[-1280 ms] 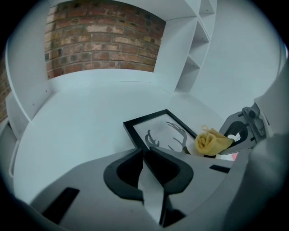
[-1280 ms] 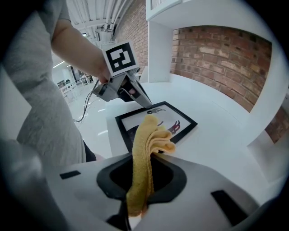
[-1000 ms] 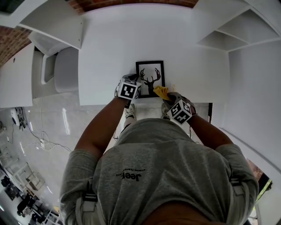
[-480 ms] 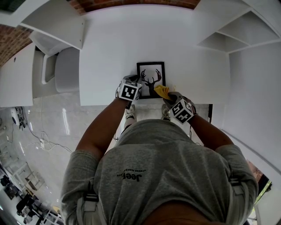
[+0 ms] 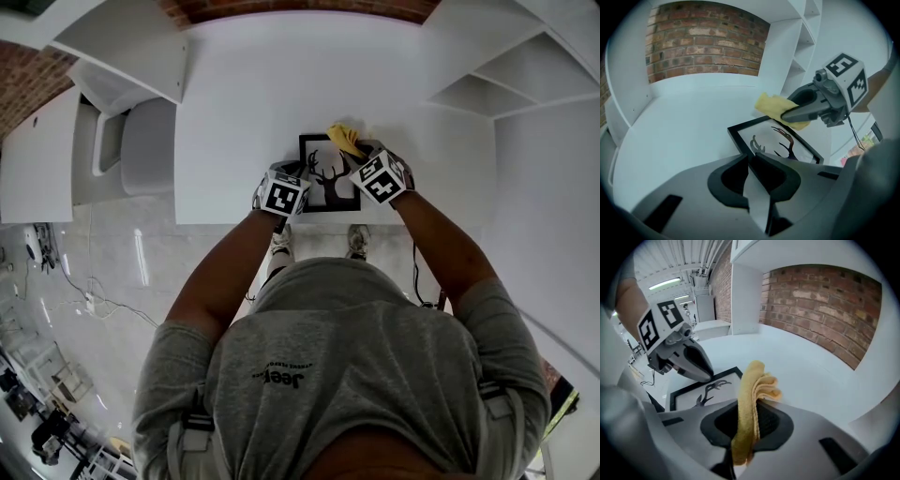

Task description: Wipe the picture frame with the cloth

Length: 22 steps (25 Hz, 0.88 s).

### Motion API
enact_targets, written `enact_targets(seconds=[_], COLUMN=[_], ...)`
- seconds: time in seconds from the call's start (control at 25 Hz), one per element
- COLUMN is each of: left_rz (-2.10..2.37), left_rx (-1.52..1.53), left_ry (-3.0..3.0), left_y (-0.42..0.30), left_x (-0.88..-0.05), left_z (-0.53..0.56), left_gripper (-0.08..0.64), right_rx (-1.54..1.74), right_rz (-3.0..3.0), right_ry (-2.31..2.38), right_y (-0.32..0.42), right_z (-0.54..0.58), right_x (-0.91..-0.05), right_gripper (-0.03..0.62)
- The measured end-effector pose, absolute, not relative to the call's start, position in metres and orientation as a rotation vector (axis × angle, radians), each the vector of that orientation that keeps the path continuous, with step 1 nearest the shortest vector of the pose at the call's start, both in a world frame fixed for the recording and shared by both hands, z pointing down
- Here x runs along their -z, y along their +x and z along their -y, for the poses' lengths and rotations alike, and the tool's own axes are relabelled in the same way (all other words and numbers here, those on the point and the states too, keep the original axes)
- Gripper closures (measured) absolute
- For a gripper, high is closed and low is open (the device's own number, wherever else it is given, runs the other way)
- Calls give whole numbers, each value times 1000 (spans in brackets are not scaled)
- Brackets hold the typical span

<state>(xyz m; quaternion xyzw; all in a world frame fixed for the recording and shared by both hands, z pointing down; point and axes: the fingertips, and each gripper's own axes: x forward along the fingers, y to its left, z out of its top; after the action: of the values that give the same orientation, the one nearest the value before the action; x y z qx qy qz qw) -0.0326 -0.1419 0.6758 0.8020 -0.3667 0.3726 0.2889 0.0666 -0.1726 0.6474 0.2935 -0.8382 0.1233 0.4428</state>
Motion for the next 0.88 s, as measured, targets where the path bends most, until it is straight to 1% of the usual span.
enact_targets(seconds=[0.36, 0.88], left_rz=[972, 968], left_rx=[-987, -983], left_ry=[2140, 2156], left_y=[-32, -32], left_x=[-676, -678], left_z=[141, 143], left_gripper=[495, 495], right_rx=[-269, -289], right_rz=[2030, 2020], right_ry=[758, 755], right_y=[59, 60], right_z=[203, 206], right_x=[-660, -663], right_gripper=[534, 534])
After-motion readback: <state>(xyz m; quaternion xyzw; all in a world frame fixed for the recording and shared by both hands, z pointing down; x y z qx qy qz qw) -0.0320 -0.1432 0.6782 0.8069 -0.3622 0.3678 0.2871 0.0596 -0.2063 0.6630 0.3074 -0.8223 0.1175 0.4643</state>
